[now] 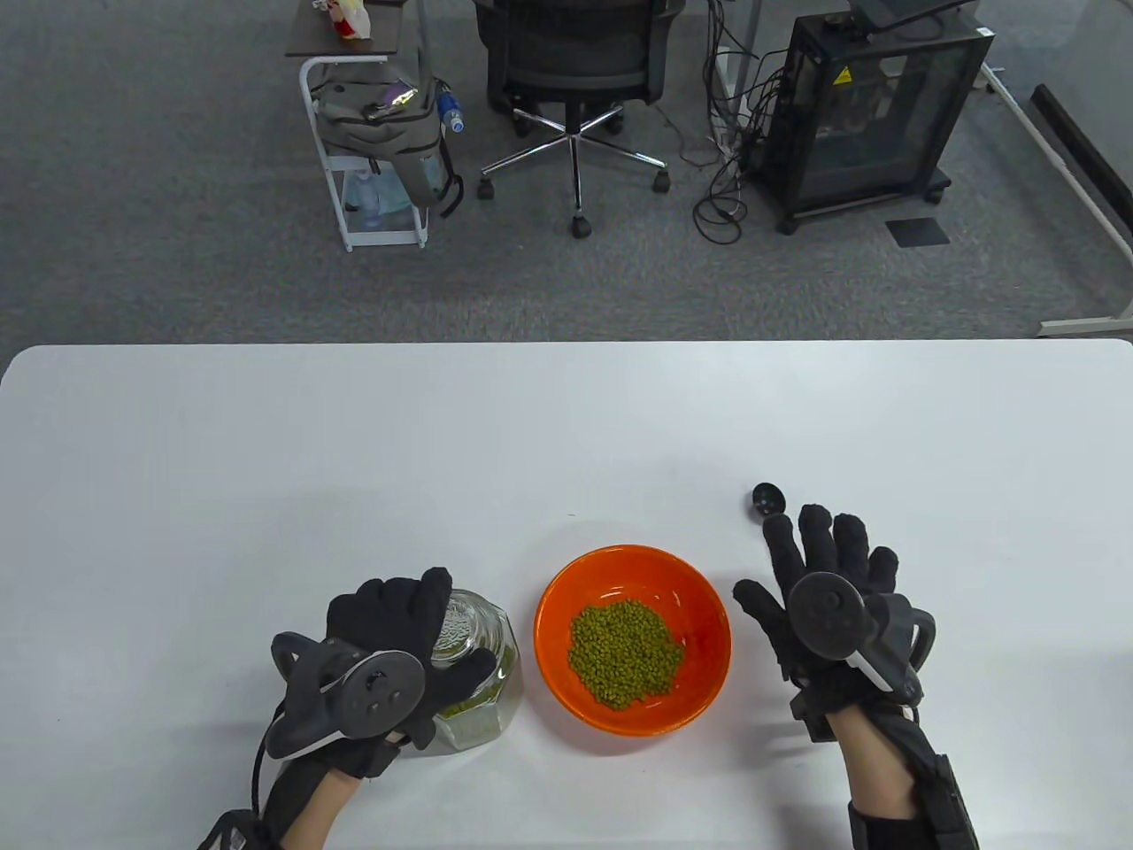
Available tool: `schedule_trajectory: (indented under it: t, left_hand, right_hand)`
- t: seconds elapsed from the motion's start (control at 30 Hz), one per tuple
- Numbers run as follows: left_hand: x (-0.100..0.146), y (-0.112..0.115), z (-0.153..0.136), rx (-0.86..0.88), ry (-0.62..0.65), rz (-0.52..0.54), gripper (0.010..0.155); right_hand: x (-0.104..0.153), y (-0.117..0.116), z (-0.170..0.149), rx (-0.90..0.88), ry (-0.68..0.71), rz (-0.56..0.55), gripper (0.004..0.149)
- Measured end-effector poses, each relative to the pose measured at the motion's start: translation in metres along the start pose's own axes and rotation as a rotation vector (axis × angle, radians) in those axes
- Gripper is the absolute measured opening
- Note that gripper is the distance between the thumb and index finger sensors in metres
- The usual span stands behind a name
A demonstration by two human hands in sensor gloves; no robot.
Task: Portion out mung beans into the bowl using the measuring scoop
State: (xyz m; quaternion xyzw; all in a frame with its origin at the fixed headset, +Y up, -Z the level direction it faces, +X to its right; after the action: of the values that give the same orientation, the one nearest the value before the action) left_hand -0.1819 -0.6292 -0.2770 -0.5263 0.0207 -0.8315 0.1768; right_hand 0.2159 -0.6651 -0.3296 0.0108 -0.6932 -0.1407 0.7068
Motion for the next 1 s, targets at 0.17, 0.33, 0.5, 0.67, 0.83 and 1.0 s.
schedule_trajectory:
  t: [0.17, 0.33, 0.5, 0.67, 0.83, 1.0]
  left_hand:
    - [0.0, 0.0, -0.001, 0.003, -0.009, -0.023, 0.096]
    - [0.003, 0.002, -0.007, 0.031, -0.009, -0.04, 0.098]
    - [0.009, -0.012, -0.028, 0.167, -0.038, 0.051, 0.101]
    - [0.017, -0.026, -0.058, 0.207, -0.107, 0.117, 0.099]
    - [0.022, -0.026, -0.096, 0.062, -0.243, 0.138, 0.097]
    - [0.027, -0.013, -0.129, -0.02, -0.349, 0.059, 0.097]
  right_hand:
    - [0.0, -0.001, 0.001, 0.005, 0.005, 0.001, 0.08]
    - [0.0, -0.003, 0.002, 0.011, 0.005, 0.009, 0.08]
    - [0.0, -0.002, 0.002, 0.008, 0.006, -0.002, 0.08]
    - [0.0, -0.003, 0.003, 0.013, 0.01, -0.005, 0.08]
    - [0.0, -0.004, 0.003, 0.014, 0.009, -0.004, 0.08]
    - [0.0, -0.005, 0.006, 0.021, 0.017, -0.009, 0.081]
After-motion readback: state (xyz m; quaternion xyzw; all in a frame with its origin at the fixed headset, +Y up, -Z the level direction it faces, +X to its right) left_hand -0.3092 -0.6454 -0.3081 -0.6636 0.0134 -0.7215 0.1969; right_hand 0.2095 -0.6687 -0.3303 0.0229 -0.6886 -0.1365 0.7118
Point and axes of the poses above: the tracker on the back of each hand, its own z axis roughly to the thumb side, its own x axis roughly from the fingertips to the wrist, y = z × x, the point moved 4 cm from there along -x, roughly from the wrist to the fingertips, and after that the axes turned 3 degrees about x, right-handed, at the moved point
